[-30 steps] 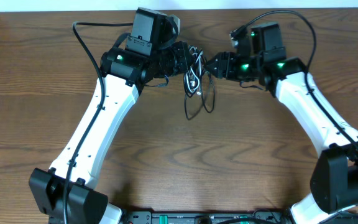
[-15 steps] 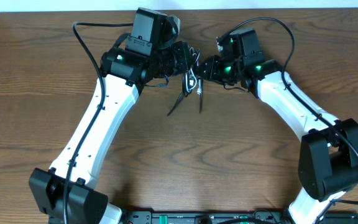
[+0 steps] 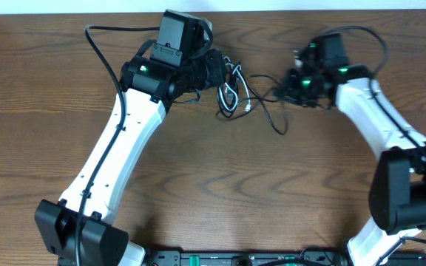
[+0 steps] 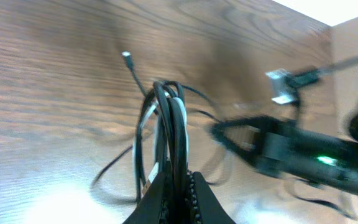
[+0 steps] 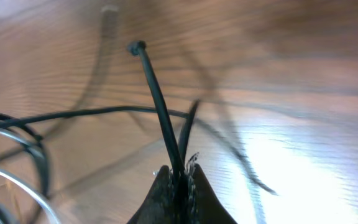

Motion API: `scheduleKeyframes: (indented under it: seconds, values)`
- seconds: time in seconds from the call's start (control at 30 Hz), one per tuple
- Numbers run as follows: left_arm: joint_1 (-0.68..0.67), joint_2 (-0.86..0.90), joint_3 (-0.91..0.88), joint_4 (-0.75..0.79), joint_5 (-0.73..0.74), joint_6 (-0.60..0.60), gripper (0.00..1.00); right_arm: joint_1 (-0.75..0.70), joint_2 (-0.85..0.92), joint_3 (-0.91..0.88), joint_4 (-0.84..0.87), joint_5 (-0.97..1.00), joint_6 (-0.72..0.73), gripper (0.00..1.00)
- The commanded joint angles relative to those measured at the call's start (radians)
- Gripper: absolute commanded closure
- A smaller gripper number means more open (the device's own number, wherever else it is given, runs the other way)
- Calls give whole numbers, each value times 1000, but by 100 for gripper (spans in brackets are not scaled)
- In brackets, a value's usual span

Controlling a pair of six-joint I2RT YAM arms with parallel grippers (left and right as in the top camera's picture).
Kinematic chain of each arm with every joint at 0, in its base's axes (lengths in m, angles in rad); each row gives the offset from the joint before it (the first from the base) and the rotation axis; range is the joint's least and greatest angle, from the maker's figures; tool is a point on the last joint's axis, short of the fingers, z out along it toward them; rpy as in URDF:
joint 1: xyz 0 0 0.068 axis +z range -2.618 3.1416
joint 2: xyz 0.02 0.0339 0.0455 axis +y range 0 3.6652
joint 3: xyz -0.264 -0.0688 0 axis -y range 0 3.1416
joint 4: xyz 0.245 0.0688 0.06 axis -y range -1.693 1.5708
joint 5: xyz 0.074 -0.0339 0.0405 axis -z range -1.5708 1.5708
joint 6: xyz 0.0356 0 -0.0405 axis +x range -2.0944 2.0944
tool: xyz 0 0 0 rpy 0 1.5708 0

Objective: Untangle cables

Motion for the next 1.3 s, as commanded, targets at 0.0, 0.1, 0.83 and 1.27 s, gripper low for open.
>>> scheduleKeyframes:
  seconds: [0.0,0.1,0.83,1.27]
  values:
    - [6,-2,3,-7,-129,13,93,-100,-81,13,-64,28,-143,99]
    - [6,-2,3,-27,-217,18,93,-219,-131,13,-136,27,-199,99]
    - [6,-2,3,-71,-275,55,93,-437,-254,13,-291,202,-191,50]
    - [6,-51,20,28,-80,54,93,-225,-254,13,-192,-154,-508,9]
